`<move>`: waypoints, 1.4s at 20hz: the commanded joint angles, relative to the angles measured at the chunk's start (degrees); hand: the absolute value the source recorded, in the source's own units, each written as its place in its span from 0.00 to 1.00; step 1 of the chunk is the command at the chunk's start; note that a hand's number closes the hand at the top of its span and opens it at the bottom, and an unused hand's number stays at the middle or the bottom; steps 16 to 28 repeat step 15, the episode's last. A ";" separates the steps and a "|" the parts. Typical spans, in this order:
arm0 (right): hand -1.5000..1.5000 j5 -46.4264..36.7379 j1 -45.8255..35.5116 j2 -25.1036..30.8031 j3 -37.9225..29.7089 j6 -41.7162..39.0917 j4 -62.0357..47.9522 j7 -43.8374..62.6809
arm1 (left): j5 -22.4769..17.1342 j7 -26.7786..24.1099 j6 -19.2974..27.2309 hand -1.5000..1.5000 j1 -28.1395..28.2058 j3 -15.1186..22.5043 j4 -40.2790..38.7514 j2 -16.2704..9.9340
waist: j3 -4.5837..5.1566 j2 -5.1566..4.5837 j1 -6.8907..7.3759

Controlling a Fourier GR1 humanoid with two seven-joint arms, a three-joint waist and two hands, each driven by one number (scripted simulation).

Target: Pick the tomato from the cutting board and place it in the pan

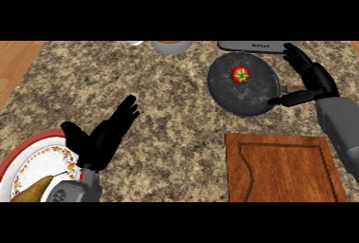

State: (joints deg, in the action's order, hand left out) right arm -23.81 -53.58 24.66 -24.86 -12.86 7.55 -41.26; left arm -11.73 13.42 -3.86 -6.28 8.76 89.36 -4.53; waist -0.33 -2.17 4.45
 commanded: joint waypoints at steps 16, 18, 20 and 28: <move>0.00 -2.31 7.34 7.63 3.26 -15.78 1.09 -11.02 | -0.20 0.96 -0.60 0.50 0.74 -1.23 0.09 -0.98 | -0.06 0.54 -0.70; 0.00 -2.31 7.34 7.63 3.26 -15.78 1.09 -11.02 | -0.20 0.96 -0.60 0.50 0.74 -1.23 0.09 -0.98 | -0.06 0.54 -0.70; 0.00 -2.31 7.34 7.63 3.26 -15.78 1.09 -11.02 | -0.20 0.96 -0.60 0.50 0.74 -1.23 0.09 -0.98 | -0.06 0.54 -0.70; 0.00 -2.31 7.34 7.63 3.26 -15.78 1.09 -11.02 | -0.20 0.96 -0.60 0.50 0.74 -1.23 0.09 -0.98 | -0.06 0.54 -0.70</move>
